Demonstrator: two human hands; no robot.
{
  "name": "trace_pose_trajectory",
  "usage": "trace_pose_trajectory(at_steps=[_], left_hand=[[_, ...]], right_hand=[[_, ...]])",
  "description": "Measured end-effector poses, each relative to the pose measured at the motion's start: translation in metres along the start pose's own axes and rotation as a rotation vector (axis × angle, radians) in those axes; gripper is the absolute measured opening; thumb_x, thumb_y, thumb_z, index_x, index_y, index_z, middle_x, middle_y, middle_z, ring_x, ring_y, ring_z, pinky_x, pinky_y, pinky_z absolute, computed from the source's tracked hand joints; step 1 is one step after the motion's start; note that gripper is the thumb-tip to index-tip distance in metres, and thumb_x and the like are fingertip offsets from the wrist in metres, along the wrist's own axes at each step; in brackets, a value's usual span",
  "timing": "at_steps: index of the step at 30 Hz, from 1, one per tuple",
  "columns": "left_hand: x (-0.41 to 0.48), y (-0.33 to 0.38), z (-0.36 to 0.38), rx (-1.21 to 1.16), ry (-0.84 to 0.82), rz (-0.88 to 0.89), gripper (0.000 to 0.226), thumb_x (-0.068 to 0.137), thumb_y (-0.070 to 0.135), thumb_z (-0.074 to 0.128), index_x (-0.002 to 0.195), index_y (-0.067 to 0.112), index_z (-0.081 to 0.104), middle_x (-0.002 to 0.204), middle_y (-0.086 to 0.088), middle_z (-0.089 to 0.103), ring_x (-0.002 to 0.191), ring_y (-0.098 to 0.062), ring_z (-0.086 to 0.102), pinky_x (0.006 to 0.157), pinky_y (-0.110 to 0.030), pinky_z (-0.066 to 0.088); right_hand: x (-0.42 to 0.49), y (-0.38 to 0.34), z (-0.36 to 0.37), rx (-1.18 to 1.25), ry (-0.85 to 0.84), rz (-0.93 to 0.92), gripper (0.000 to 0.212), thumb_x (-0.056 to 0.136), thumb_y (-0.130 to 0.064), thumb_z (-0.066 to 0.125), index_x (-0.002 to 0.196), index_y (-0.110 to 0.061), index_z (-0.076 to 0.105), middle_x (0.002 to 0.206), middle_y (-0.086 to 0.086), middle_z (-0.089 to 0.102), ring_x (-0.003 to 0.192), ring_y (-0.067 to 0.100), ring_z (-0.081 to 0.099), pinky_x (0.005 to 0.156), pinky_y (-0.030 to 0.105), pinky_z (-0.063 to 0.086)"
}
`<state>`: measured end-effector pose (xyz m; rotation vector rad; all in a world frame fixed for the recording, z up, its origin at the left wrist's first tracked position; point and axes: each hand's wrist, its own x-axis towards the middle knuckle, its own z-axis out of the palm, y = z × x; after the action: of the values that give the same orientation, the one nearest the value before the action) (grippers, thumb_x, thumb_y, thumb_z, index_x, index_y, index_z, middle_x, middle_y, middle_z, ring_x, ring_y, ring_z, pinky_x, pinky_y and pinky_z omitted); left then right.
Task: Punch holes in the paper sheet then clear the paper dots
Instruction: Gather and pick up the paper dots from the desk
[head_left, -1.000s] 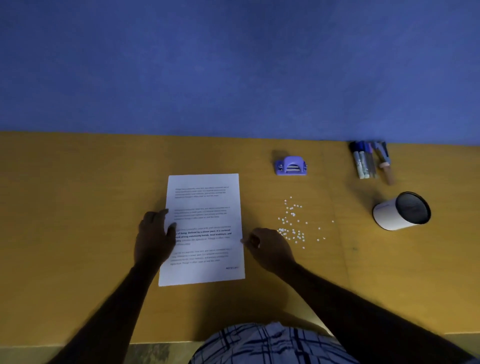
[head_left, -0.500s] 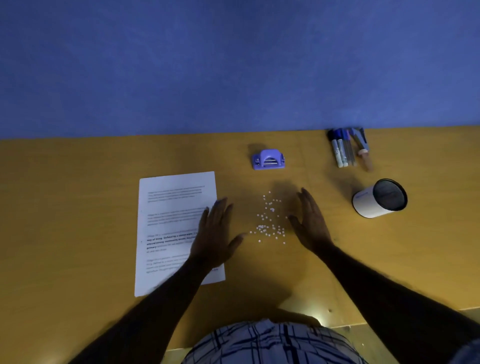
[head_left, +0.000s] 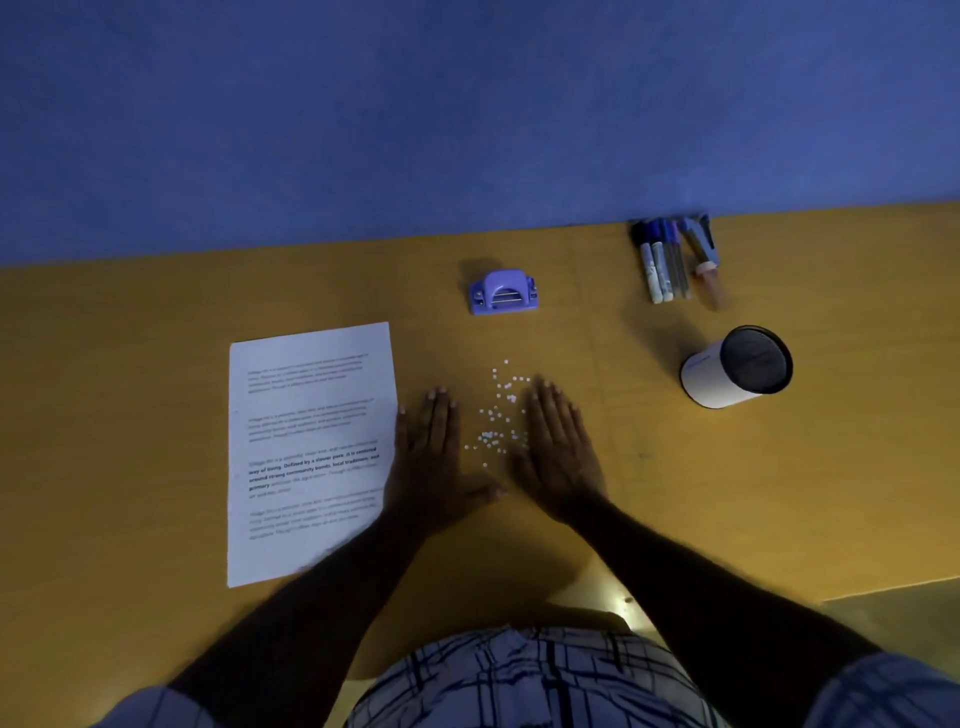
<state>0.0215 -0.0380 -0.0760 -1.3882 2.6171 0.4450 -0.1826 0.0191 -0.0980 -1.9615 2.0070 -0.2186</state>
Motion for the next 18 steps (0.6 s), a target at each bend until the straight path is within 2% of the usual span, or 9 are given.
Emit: trace_pose_trajectory(at_steps=[5,9,13,18], left_hand=[[0.001,-0.001,0.004,0.011,0.029,0.019,0.125,0.069,0.094,0.027,0.147,-0.004,0.029,0.157,-0.023,0.023,0.147,-0.037,0.019,0.117,-0.06,0.012],[0.004,0.0,0.007,0.026,0.043,0.079,0.124,0.07,0.093,0.03,0.149,-0.002,0.025,0.159,-0.021,0.019,0.148,-0.035,0.016,0.116,-0.061,0.012],[0.008,0.011,0.014,0.035,0.07,0.125,0.123,0.071,0.093,0.029,0.148,-0.003,0.025,0.16,-0.021,0.015,0.149,-0.034,0.01,0.118,-0.06,0.009],[0.007,0.014,0.018,0.05,0.098,0.118,0.122,0.073,0.092,0.027,0.148,-0.005,0.024,0.16,-0.024,0.013,0.149,-0.038,0.008,0.116,-0.061,0.009]], right_hand=[[-0.01,0.005,-0.003,-0.017,-0.053,-0.316,0.07,0.098,-0.041,0.038,0.152,-0.001,0.02,0.162,0.018,0.012,0.151,0.03,0.007,0.12,0.049,0.018],[-0.008,0.022,-0.009,-0.012,-0.089,-0.51,0.066,0.095,-0.03,0.044,0.152,-0.003,0.024,0.162,0.014,0.016,0.151,0.026,0.009,0.123,0.042,0.009],[0.01,0.04,-0.025,0.107,0.018,-0.26,0.062,0.098,-0.035,0.039,0.151,-0.005,0.027,0.161,0.011,0.016,0.151,0.022,0.006,0.122,0.044,0.005],[0.056,0.048,-0.041,-0.009,-0.026,-0.229,0.067,0.097,-0.039,0.037,0.152,-0.003,0.022,0.162,0.015,0.013,0.15,0.022,0.005,0.122,0.042,0.004]])
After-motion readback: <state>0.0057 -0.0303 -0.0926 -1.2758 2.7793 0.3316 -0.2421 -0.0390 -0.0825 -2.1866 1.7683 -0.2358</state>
